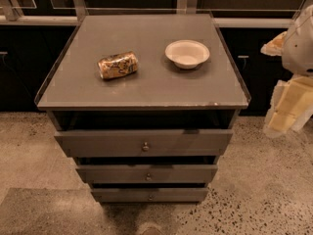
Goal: Open middle drawer
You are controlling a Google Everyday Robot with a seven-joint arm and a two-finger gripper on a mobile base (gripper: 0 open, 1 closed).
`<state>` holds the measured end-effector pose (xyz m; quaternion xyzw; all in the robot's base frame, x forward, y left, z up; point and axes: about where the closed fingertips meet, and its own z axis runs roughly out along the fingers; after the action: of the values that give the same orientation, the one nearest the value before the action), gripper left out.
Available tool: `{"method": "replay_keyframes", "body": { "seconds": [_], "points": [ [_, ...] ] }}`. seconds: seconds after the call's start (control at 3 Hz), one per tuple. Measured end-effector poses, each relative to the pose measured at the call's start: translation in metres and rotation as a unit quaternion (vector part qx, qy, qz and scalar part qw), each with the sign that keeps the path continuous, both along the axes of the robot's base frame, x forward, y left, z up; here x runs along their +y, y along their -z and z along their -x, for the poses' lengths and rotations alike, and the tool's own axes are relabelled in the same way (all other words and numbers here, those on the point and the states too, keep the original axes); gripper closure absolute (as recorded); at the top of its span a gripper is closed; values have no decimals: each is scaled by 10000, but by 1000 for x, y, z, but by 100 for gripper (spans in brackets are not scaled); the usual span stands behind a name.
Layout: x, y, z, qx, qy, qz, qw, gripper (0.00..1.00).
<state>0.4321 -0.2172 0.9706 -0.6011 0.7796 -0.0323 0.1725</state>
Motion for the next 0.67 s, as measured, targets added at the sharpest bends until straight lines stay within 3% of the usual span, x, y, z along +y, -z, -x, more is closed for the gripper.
{"method": "replay_keyframes", "body": {
  "seconds": [0.33, 0.67],
  "points": [
    [3, 24, 25, -146, 50, -435, 9989, 0],
    [1, 76, 54, -144, 606, -1251, 9902, 0]
  ]
}}
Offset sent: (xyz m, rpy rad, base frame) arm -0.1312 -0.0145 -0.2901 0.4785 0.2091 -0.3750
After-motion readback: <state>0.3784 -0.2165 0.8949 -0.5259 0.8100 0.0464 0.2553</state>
